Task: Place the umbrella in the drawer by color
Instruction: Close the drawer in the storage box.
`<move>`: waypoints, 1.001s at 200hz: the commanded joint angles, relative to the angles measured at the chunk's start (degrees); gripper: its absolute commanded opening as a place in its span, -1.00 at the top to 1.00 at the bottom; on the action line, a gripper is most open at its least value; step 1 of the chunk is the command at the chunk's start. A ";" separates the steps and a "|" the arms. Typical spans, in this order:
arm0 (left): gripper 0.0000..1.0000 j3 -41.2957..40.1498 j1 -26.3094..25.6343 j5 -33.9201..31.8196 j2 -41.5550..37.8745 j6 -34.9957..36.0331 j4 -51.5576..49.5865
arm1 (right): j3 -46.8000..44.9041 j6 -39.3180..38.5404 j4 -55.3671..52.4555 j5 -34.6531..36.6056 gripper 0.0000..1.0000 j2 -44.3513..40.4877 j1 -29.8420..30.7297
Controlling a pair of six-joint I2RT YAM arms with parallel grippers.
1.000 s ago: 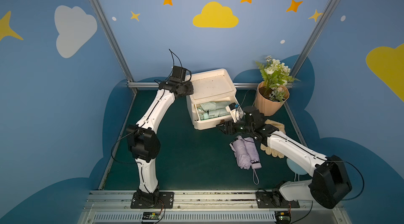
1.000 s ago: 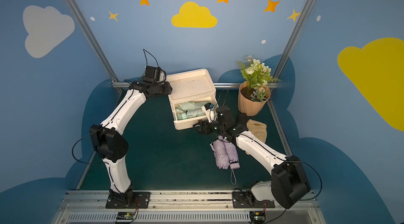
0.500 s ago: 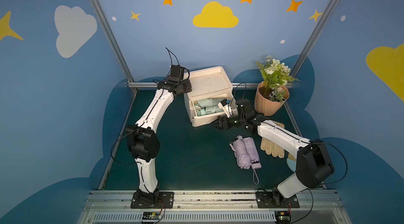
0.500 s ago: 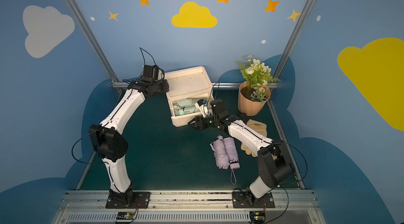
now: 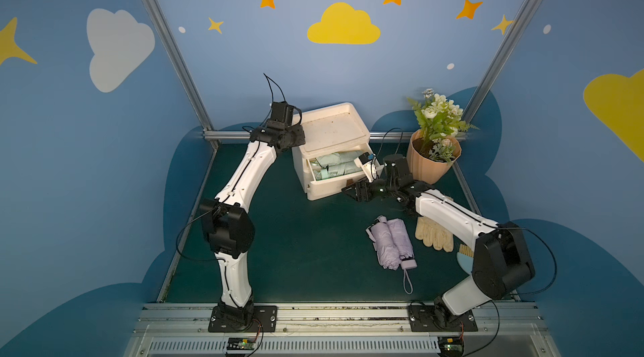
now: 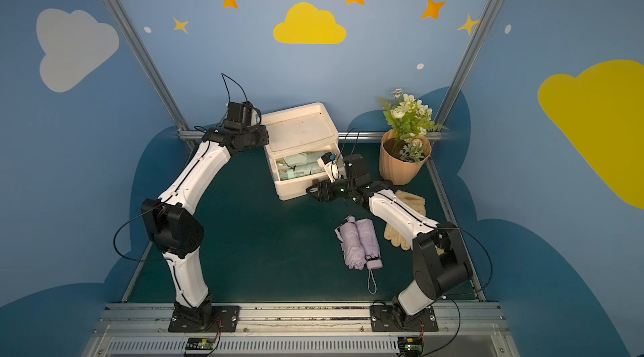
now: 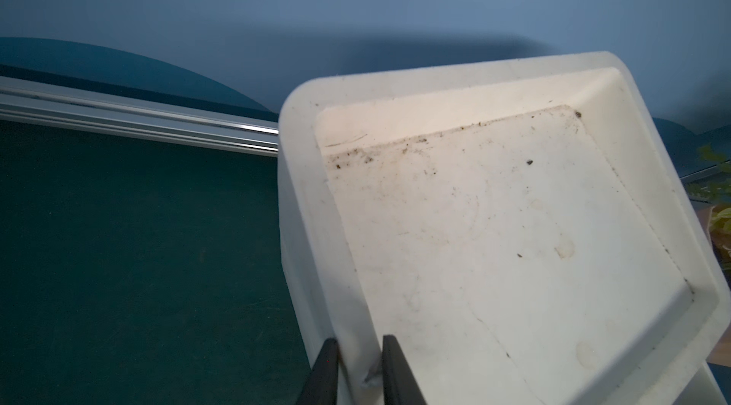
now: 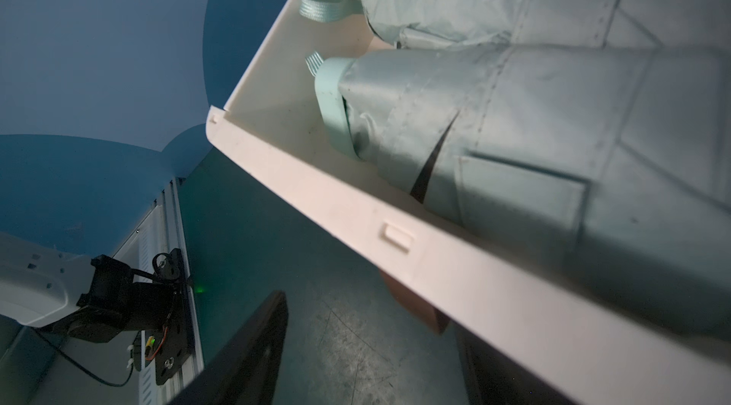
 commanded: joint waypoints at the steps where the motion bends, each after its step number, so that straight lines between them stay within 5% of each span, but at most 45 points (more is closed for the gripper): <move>1: 0.61 0.23 -0.82 3.32 1.77 1.71 -3.80 | 3.03 -1.95 13.69 3.62 -0.40 0.80 -1.40; 85: 0.62 0.23 -0.88 3.06 2.50 1.76 -3.88 | 6.40 -3.36 12.27 3.77 -0.37 1.68 -3.54; 200: 0.62 0.52 -0.86 2.54 3.34 1.70 -3.79 | -1.93 -5.21 4.04 8.62 -0.38 -6.32 -12.99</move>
